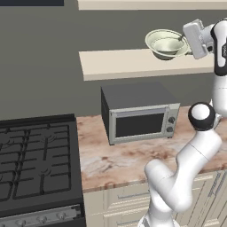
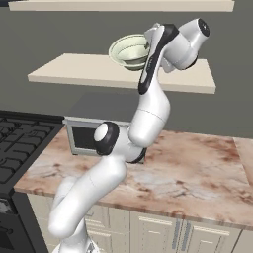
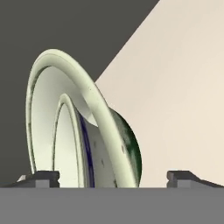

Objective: Pick up the bowls on the counter and stack them on top of one another in the open cabinet. Place the smaller bowl on top of the larger bowl.

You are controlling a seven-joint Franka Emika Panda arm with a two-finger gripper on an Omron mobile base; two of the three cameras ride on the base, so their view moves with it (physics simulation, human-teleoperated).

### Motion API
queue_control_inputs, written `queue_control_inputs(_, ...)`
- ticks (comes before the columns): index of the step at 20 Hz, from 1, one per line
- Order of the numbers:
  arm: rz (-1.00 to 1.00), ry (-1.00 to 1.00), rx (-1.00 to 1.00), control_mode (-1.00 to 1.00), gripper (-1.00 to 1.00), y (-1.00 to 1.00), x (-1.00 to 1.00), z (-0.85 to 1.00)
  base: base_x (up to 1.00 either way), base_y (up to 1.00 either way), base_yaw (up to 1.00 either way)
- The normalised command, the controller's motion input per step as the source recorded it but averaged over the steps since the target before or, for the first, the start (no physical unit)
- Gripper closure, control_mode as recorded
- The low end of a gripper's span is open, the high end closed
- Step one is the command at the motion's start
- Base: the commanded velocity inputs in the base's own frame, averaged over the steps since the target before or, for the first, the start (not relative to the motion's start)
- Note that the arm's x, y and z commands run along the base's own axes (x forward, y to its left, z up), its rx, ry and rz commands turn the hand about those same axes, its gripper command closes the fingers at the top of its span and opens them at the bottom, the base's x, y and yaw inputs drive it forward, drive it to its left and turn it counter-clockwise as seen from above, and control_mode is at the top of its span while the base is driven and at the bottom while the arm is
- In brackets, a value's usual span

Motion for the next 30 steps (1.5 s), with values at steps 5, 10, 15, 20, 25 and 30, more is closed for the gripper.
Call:
queue_control_inputs(5,0.02,0.00,0.00,-1.00,-1.00,0.00,0.01,0.22,0.00,0.00,0.00)
queue_control_inputs(10,0.01,0.00,0.00,-1.00,-1.00,-0.01,0.15,0.29,0.00,0.00,0.00)
queue_control_inputs(15,0.00,0.00,0.00,-1.00,-1.00,-0.06,0.09,0.11,0.00,0.00,0.00)
queue_control_inputs(20,0.01,0.00,0.00,-1.00,-1.00,-0.16,0.01,0.00,0.00,0.00,0.00)
queue_control_inputs(25,0.00,0.00,0.00,-1.00,-1.00,-0.22,0.00,0.00,0.00,0.00,0.00)
queue_control_inputs(30,0.00,0.00,0.00,-1.00,-1.00,-0.28,-0.16,0.03,0.00,0.00,0.00)
